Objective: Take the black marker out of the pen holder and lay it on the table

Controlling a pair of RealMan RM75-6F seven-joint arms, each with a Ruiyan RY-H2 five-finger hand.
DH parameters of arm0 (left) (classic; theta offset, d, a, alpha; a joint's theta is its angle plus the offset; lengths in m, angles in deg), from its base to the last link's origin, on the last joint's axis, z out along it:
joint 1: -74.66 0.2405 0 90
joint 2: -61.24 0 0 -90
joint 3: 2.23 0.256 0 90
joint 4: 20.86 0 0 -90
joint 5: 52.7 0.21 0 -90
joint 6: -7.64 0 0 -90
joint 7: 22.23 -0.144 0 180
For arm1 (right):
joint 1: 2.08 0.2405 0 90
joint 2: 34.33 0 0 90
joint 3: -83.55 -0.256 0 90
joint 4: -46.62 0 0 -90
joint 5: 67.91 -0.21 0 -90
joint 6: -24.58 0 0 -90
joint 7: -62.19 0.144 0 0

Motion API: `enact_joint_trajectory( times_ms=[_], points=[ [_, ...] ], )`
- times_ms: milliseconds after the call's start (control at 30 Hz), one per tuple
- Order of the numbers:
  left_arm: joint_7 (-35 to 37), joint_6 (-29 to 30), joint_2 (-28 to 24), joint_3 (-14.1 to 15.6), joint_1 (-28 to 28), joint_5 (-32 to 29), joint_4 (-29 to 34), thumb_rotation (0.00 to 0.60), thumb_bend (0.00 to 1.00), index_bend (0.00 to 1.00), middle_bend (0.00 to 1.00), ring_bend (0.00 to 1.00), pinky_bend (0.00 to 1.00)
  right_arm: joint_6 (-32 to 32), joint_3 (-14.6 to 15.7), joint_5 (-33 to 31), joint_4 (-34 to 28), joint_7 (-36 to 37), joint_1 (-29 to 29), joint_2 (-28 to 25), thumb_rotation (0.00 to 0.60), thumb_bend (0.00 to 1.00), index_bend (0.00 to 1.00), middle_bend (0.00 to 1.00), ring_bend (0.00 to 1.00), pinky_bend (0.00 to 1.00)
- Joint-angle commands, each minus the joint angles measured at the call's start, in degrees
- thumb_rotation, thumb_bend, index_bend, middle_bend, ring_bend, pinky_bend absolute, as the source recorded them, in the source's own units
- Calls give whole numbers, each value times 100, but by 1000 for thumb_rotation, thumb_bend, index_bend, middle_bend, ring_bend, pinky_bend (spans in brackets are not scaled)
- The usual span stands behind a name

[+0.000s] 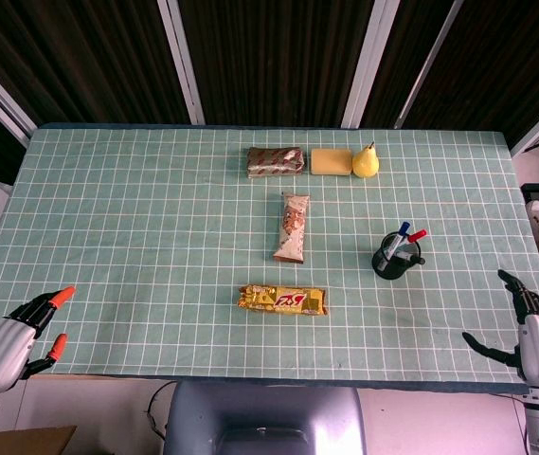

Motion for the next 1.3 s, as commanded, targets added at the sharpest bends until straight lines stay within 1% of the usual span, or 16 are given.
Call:
enact_joint_trajectory(
  times_ms=[33,300,467,567,600,633,667,700,767,800,833,900,967,1067,1167,1300],
  points=[
    [-18,-17,8,-1,-12,7,1,600,502,102,160,184,372,27,-9,-8,-5,7,16,-13,600,141,233,261,248,300],
    [-122,11,35,-9,9,6,16,600,502,102,158,180,374,4,18,101,-42,52,12,-81,600,141,232,261,248,300],
    [-66,90,20,-9,49,2,21,600,503,102,158,180,377,-119,-39,152,-5,-99,17,-27,600,141,239,261,249,300],
    [-48,140,19,6,61,63,-10,600,502,102,158,179,376,-80,-99,168,-32,-279,92,-95,600,141,262,279,321,317],
    [-40,143,21,9,56,80,-23,600,502,102,158,180,376,-46,-133,142,-36,-358,128,-123,600,140,271,312,372,348],
    [-20,131,21,14,46,90,-31,600,501,102,158,179,376,-5,-175,104,-40,-446,171,-152,600,140,282,366,431,400],
    [7,99,18,17,32,82,-35,600,502,102,158,180,376,56,-244,36,-39,-584,238,-187,600,140,304,453,519,483],
    [17,72,12,17,20,70,-35,600,502,102,158,180,377,109,-302,-15,-35,-688,299,-207,600,140,316,491,563,525],
    [19,15,1,19,-1,48,-23,600,502,102,158,180,377,203,-463,-108,37,-891,462,-206,600,141,381,652,758,702],
    [17,5,-6,24,-2,45,-12,600,502,102,159,180,378,238,-533,-143,96,-967,537,-183,600,141,408,699,816,757],
    [18,12,-12,27,3,47,0,600,502,102,159,180,378,278,-597,-167,169,-1031,616,-157,600,140,453,780,901,839],
    [21,82,-7,20,20,82,-6,600,503,102,159,180,378,425,-725,-247,335,-1135,803,-109,600,140,504,862,972,921],
    [10,113,4,25,37,94,-25,600,503,102,158,180,378,698,-803,-359,437,-1206,996,-138,600,141,541,927,1000,983],
    [2,75,10,31,20,93,-33,600,502,102,157,180,378,1169,-858,-525,526,-1240,1271,-201,600,141,572,987,1000,1000],
    [-27,6,4,33,-2,66,-8,600,502,102,158,180,378,1644,-870,-658,574,-1201,1525,-270,600,141,585,1000,1000,1000],
    [-40,-1,-1,30,-5,57,10,600,503,102,158,180,379,2024,-908,-837,703,-1324,1809,-235,600,160,598,1000,1000,1000]
  ],
)
